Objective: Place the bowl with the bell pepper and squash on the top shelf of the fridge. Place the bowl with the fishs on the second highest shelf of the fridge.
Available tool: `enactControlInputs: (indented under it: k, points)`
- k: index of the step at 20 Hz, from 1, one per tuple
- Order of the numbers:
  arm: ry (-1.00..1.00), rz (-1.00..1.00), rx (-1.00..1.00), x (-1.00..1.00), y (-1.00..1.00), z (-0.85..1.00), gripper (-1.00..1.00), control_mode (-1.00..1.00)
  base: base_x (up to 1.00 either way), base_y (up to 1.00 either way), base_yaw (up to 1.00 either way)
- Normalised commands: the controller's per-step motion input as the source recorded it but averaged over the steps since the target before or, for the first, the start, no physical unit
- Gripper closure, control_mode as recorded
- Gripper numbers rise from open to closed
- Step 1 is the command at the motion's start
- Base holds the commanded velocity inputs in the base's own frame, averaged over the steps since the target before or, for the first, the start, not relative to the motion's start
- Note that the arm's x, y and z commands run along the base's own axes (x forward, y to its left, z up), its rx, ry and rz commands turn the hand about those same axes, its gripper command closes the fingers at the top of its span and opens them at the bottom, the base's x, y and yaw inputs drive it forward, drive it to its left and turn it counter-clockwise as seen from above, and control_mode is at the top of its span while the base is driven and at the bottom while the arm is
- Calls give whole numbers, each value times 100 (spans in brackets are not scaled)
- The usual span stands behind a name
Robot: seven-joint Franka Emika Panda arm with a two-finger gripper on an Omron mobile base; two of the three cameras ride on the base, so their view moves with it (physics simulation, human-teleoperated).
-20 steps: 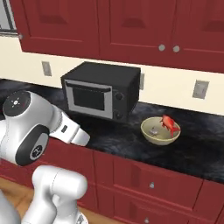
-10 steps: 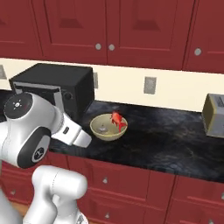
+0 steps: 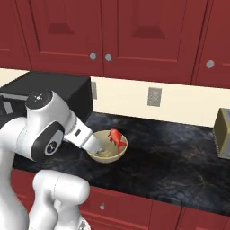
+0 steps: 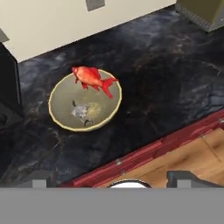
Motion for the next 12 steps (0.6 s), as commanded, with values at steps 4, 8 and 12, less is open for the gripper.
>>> enactControlInputs:
  k: [4, 8, 12]
  points:
    - [48, -23, 33, 36, -74, -100, -100, -100, 0, 0, 0]
    - [13, -14, 52, 69, -50, -100, -100, -100, 0, 0, 0]
    - [0, -5, 12, 97, -4, -69, -100, -100, 0, 0, 0]
